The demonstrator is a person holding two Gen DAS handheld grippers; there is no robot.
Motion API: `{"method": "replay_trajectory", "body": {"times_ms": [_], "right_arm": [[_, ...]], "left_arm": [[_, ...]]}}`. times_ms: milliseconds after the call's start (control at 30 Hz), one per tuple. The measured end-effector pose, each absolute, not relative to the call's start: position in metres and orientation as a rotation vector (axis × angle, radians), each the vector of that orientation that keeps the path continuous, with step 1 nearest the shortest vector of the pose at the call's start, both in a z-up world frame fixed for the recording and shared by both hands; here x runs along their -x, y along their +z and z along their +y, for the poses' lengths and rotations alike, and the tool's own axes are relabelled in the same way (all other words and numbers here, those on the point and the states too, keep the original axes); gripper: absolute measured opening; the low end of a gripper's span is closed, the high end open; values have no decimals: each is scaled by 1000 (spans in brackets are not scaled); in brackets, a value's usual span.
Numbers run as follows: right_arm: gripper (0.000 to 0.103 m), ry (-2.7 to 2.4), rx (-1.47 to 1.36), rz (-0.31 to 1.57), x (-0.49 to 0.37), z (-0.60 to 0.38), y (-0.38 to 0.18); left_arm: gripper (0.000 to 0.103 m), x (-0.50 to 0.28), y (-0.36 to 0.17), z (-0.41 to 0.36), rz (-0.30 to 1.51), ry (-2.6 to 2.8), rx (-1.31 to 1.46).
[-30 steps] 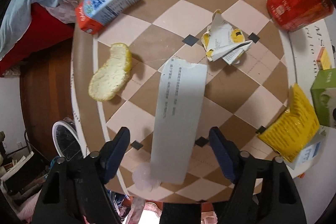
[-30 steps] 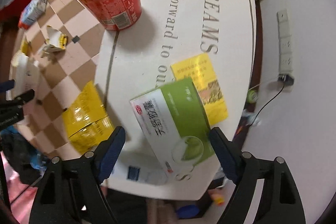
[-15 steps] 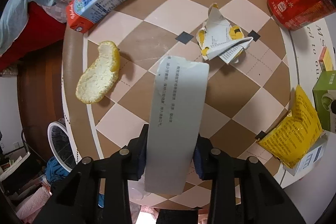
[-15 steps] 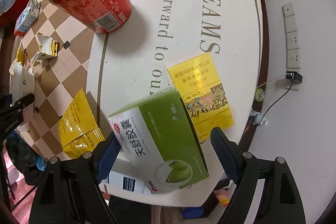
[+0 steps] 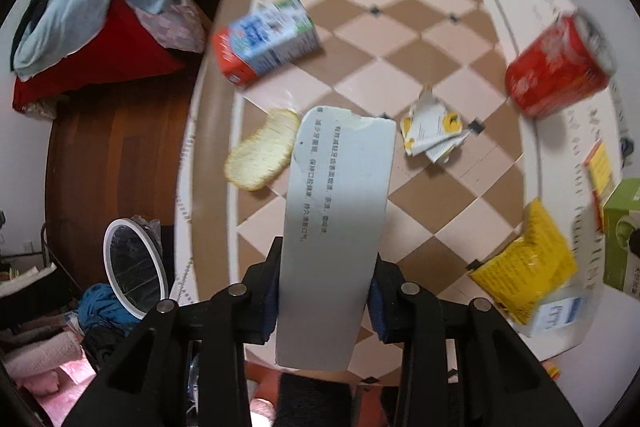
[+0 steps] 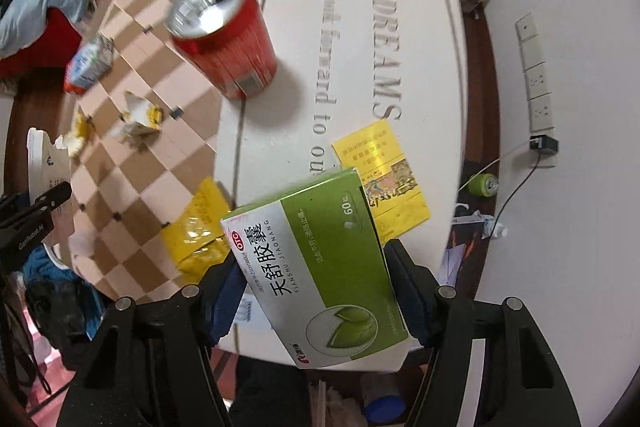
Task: Collect trash
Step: 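Carry the paper strip and green box over the white trash bin with both tools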
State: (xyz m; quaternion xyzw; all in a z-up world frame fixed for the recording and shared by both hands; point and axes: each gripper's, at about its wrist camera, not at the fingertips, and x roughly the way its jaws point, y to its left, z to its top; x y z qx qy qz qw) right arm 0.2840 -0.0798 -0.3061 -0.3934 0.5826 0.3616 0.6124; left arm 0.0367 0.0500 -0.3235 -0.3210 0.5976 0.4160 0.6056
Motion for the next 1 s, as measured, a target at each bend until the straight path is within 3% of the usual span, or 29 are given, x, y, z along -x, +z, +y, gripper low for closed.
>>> {"method": "replay_trajectory", "body": {"times_ms": [267,567,767,1000], "right_arm": [[68,910,820,1315,-222,-42,-235],[68,1110,812,1287,-80,32,-193],[68,1249,866,1327,40,84,-203],[68,1370,996,1420,196,130,-280]], "left_arm": [[32,15,-254,59,1222,1038,818],[32,134,-217,93,1117,1129,928],[32,254,-215,105,1030,1239,1081],[32,399,-278,108,978,1400,1291]]}}
